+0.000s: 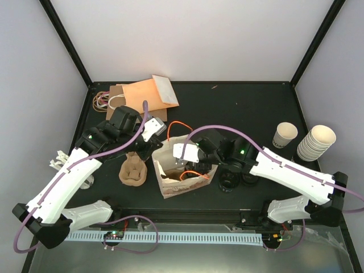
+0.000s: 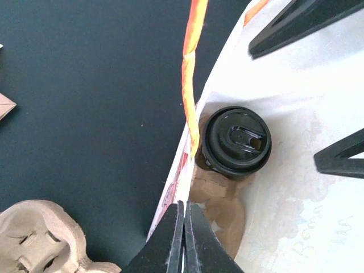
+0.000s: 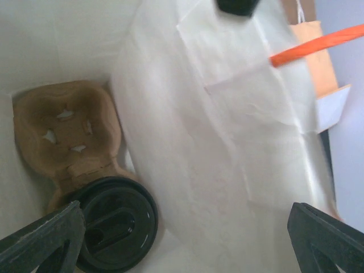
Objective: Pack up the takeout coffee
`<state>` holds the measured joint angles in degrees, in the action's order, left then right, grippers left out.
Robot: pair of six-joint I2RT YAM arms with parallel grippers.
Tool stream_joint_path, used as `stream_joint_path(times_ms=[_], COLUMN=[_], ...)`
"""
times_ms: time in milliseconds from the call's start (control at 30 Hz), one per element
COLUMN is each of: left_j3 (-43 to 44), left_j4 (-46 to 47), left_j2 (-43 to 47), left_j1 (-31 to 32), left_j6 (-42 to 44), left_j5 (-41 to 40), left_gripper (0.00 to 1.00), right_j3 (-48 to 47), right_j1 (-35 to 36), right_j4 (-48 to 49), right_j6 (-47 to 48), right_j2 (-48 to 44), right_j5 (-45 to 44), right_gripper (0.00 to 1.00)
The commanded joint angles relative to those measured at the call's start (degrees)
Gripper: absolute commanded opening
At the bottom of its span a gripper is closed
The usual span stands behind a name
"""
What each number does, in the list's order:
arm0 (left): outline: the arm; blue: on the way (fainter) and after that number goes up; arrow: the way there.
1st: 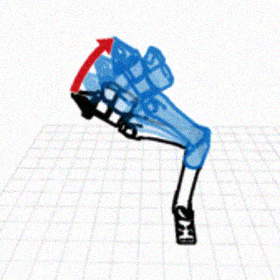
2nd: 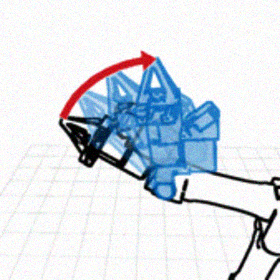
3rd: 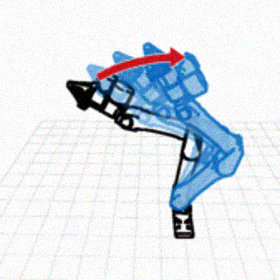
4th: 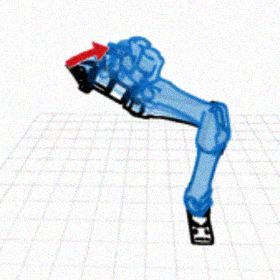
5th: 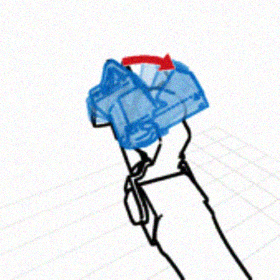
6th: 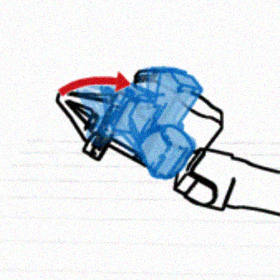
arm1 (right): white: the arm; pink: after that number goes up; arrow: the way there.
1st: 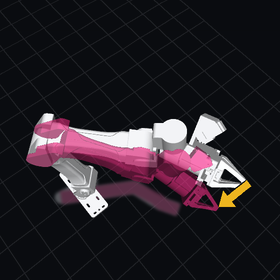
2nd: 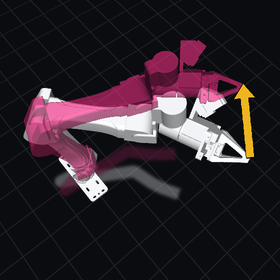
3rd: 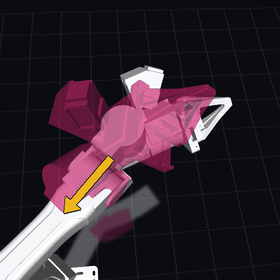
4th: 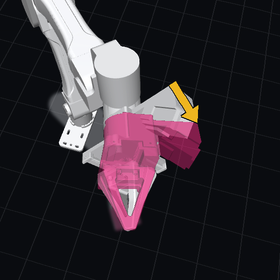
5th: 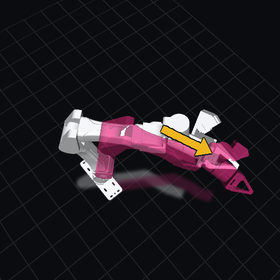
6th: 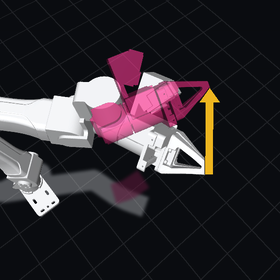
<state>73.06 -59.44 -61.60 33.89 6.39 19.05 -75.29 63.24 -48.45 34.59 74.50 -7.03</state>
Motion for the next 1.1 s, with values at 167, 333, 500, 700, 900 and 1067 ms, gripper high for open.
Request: stream_joint_path(times_ms=[167, 333, 500, 700, 900, 1067], left_j3=[2.6, 2.8, 2.8, 2.6, 2.5, 1.3], left_j4=[-0.6, -0.4, 0.1, 1.1, 1.5, 3.6], left_j2=[-0.5, -0.5, -0.4, -0.1, 0.7, 2.2], left_j1=[0.3, 0.4, 0.2, 0.1, -0.6, -1.4], left_j6=[-0.8, -1.2, -2.6, -5.0, -7.3, -10.3], left_j5=[-2.3, -3.4, -4.9, -6.7, -8.5, -8.8], left_gripper=[0.02, 0.02, 0.01, 0.02, 0.02, 0.02], right_j3=[-1.7, -3.5, -3.6, -7.1, -11.2, -12.2], right_j1=[-0.2, -0.3, -0.3, -2.2, -6.2, -7.5], right_j4=[6.1, 7.9, 10.8, 8.0, 4.5, 1.6], right_j6=[-1.2, -3.8, -5.3, -8.9, -16.4, -25.3], right_j2=[-4.7, -6.6, -9.2, -8.5, -8.7, -9.1], right_j5=[-5.3, -8.7, -12.2, -14.5, -12.3, -12.6], right_gripper=[1.00, 1.00, 1.00, 1.00, 1.00, 1.00])
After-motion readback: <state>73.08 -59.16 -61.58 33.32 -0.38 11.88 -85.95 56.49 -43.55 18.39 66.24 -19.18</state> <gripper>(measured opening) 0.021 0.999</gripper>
